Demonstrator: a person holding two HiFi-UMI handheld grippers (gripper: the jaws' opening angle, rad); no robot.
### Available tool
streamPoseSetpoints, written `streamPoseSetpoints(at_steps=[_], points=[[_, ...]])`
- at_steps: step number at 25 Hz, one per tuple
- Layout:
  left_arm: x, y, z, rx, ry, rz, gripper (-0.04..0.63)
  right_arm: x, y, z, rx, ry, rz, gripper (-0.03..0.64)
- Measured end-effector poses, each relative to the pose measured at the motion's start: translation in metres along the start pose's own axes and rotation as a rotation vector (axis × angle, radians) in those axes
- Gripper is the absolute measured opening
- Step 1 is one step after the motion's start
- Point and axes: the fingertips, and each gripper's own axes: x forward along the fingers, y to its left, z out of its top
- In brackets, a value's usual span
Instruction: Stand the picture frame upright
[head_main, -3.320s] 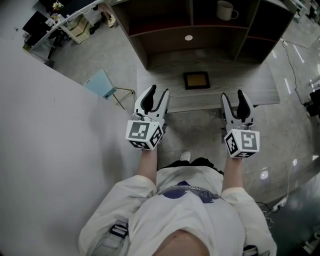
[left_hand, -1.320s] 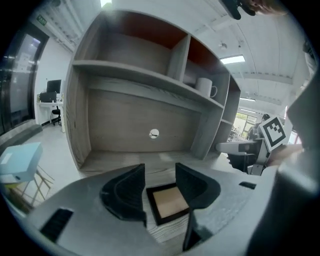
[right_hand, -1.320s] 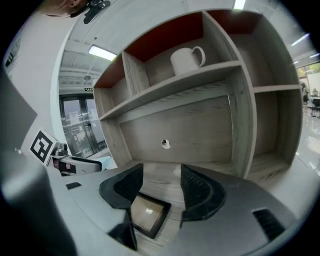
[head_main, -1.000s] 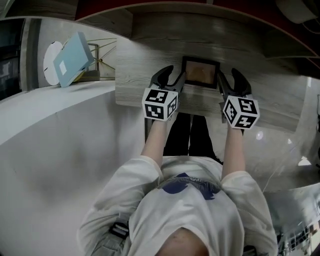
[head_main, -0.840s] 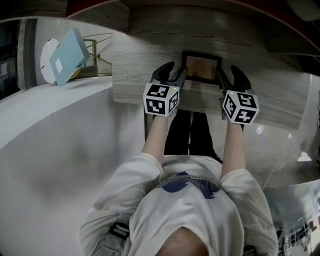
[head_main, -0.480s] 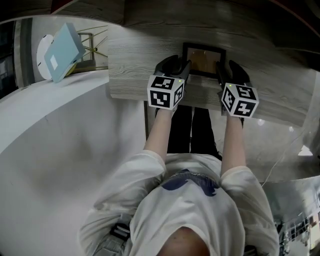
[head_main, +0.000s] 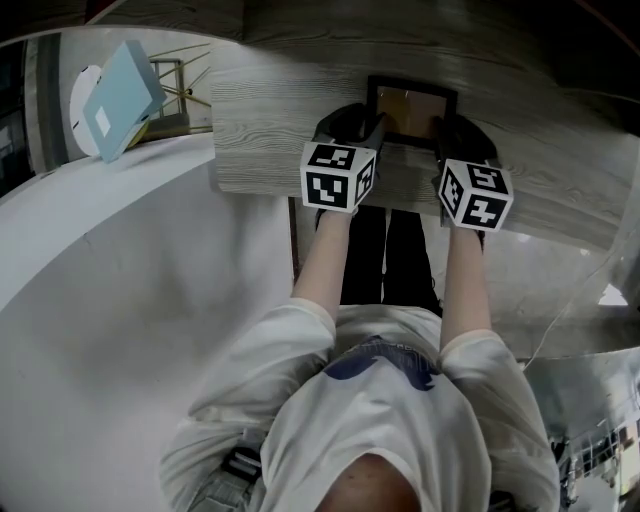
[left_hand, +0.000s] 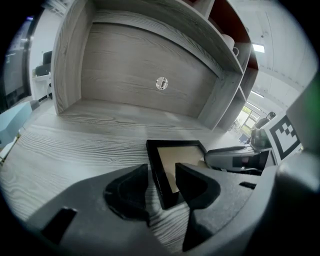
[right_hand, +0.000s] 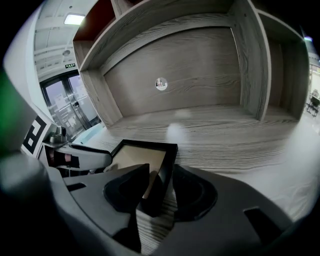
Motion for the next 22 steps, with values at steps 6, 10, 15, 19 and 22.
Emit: streamPoseSetpoints(at_steps=[6,10,15,19,22], points=[[0.0025,0.0014,-0.0012,0.002,0.024,0.012,0.156,0.0007,0.0011,-0.0012,-0.015,-0.001,-0.017,0.133],[0.0039,0.0012,-0.0015,-0.036,0.039,-0.006,0.117,0.0006,-0.0003,-0.0012,0.014,-0.001,-0.027,0.127],[0.0026,0.0031,-0.0011,-0.051,0.043,-0.014,0.088,-0.0006,-0.0026,-0.0009,0.049,-0.004,-0.048,0.104],[0.0024,0.0037,-0.0005,-0.057,0.041,-0.024,0.081,-0.0019,-0.0047,-0.0015,0.066,-0.011,-0.060,0.084],[-0.0002,0.0034,0.0018,-0.043,0.039,-0.027,0.078,-0.0057,-0.0039,-0.0001,0.077,-0.022,-0.062,0.077]])
